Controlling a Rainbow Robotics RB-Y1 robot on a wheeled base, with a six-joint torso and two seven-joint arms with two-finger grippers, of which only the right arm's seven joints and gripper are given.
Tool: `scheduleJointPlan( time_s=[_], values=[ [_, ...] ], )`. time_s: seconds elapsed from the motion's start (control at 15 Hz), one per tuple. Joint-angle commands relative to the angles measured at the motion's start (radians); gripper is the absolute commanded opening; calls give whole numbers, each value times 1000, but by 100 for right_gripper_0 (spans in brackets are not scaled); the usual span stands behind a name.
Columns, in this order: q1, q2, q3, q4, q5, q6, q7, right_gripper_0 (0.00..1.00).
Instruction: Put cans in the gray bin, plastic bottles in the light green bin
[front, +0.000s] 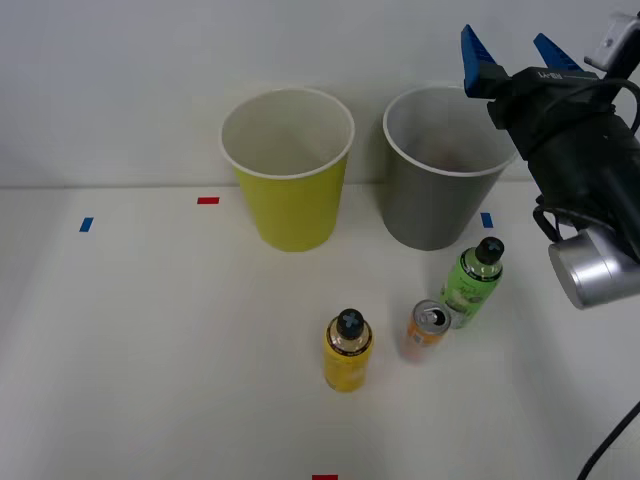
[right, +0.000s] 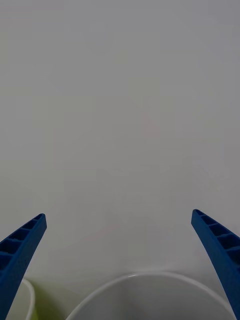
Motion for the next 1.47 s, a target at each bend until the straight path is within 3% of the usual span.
scheduleJointPlan(
  time_s=[0.07, 0.53, 1.0, 1.47],
  values=[
    [200, -46, -52, -172, -5, 0, -11, 100],
    [631, -46, -149, -427, 150, -12, -38, 100],
    [967, -46, -192, -432, 236, -186, -61, 100],
    [1203, -46, -151, -432, 292, -255, -43, 100]
  ],
)
